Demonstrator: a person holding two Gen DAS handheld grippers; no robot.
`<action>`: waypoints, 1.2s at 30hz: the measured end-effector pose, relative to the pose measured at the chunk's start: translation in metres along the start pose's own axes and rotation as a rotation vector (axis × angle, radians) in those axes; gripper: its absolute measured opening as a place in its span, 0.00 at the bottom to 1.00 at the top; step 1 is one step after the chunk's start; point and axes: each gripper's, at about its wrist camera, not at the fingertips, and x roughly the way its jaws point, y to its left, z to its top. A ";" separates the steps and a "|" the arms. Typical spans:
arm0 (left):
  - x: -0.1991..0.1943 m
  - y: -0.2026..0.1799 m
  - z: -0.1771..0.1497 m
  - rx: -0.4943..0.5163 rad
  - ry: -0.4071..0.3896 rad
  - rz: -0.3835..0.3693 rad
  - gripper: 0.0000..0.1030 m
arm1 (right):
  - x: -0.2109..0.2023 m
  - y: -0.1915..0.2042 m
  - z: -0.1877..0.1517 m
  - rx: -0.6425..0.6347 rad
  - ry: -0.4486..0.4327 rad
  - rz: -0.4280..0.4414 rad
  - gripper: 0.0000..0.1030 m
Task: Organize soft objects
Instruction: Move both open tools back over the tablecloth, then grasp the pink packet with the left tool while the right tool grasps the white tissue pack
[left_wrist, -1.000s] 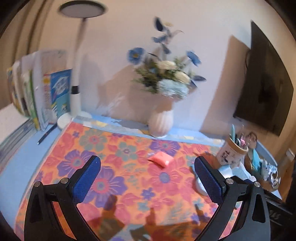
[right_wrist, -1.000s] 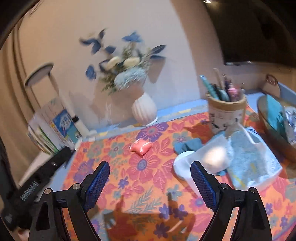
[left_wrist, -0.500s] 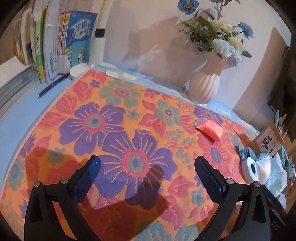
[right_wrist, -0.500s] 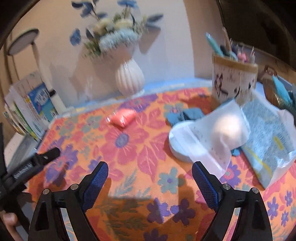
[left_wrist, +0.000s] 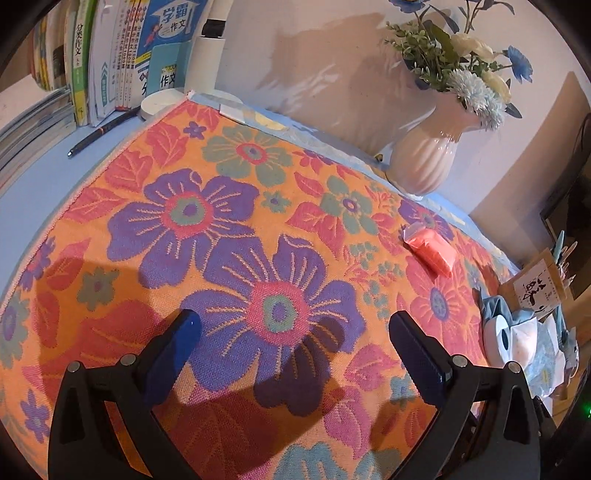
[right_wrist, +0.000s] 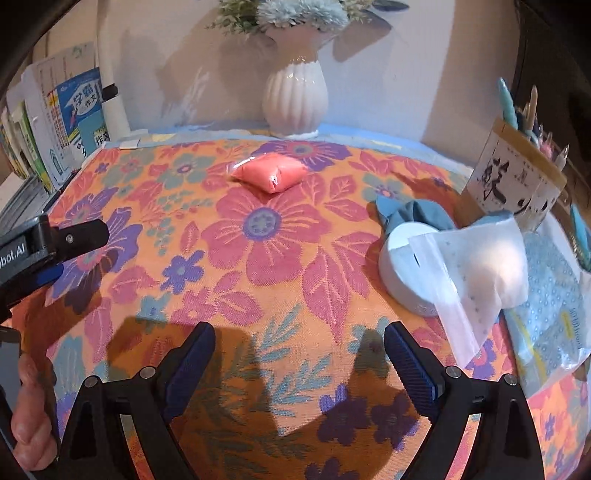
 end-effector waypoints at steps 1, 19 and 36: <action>0.001 -0.001 0.000 0.004 0.001 0.005 0.99 | 0.002 -0.004 0.000 0.018 0.012 0.018 0.89; 0.009 -0.018 -0.004 0.101 0.031 0.127 0.99 | 0.003 -0.009 0.000 0.054 0.025 0.059 0.97; 0.014 -0.023 -0.007 0.139 0.045 0.180 0.99 | 0.004 -0.008 0.001 0.041 0.035 0.060 1.00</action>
